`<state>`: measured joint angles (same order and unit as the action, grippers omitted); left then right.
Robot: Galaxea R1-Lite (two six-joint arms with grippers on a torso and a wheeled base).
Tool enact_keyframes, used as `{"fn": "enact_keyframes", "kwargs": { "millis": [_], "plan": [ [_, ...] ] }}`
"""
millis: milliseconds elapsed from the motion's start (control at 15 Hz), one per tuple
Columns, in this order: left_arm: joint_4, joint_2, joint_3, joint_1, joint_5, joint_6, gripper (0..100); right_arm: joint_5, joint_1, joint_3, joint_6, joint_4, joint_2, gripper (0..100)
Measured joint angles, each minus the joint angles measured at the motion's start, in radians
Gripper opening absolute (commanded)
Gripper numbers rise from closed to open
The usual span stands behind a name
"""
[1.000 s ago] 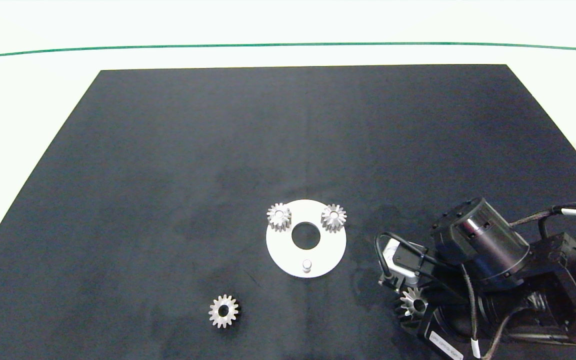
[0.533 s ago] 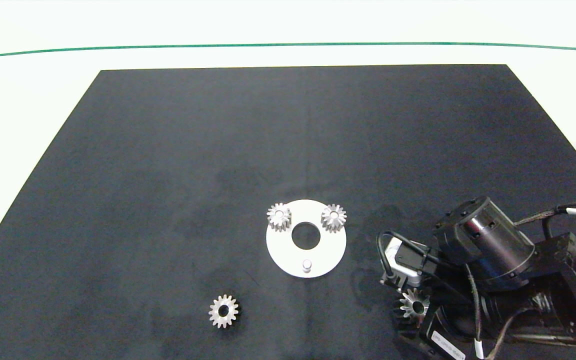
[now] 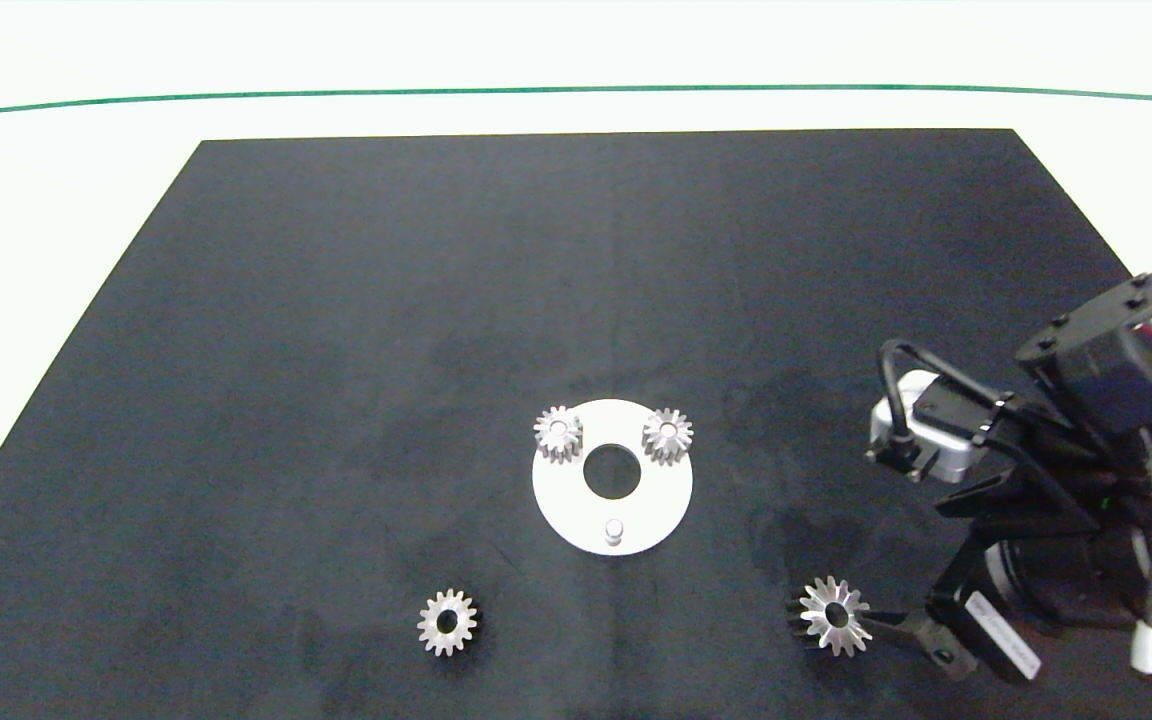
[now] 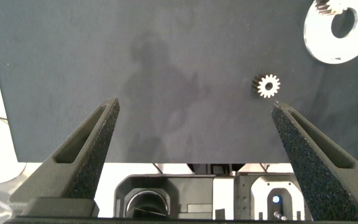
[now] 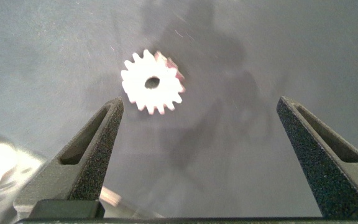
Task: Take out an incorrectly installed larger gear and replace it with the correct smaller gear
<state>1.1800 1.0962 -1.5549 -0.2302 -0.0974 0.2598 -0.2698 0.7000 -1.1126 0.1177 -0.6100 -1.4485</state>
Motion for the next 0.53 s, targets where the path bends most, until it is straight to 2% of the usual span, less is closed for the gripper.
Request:
{"fn": "enact_keyframes", "kwargs": {
  "millis": [133, 200, 267, 400, 467, 533],
  "plan": [
    [0.0, 0.01, 0.015, -0.007, 0.001, 0.001, 100, -0.009, -0.018, -0.186, -0.121, -0.236, 0.014, 100],
    [0.0, 0.018, 0.024, -0.025, 0.002, 0.004, 100, -0.013, -0.042, -0.274, -0.181, -0.335, 0.018, 100],
    [0.0, 0.029, 0.032, -0.043, 0.002, 0.008, 100, -0.016, -0.089, -0.347, -0.225, -0.4, 0.023, 100],
    [-0.001, 0.055, 0.047, -0.061, 0.006, 0.012, 100, -0.018, -0.189, -0.394, -0.263, -0.447, 0.03, 100],
    [-0.002, 0.072, 0.053, -0.077, 0.006, 0.019, 100, -0.02, -0.24, -0.398, -0.267, -0.453, 0.03, 100],
    [-0.003, 0.092, 0.059, -0.1, 0.007, 0.042, 100, -0.021, -0.279, -0.4, -0.268, -0.456, 0.03, 100]
  ]
}}
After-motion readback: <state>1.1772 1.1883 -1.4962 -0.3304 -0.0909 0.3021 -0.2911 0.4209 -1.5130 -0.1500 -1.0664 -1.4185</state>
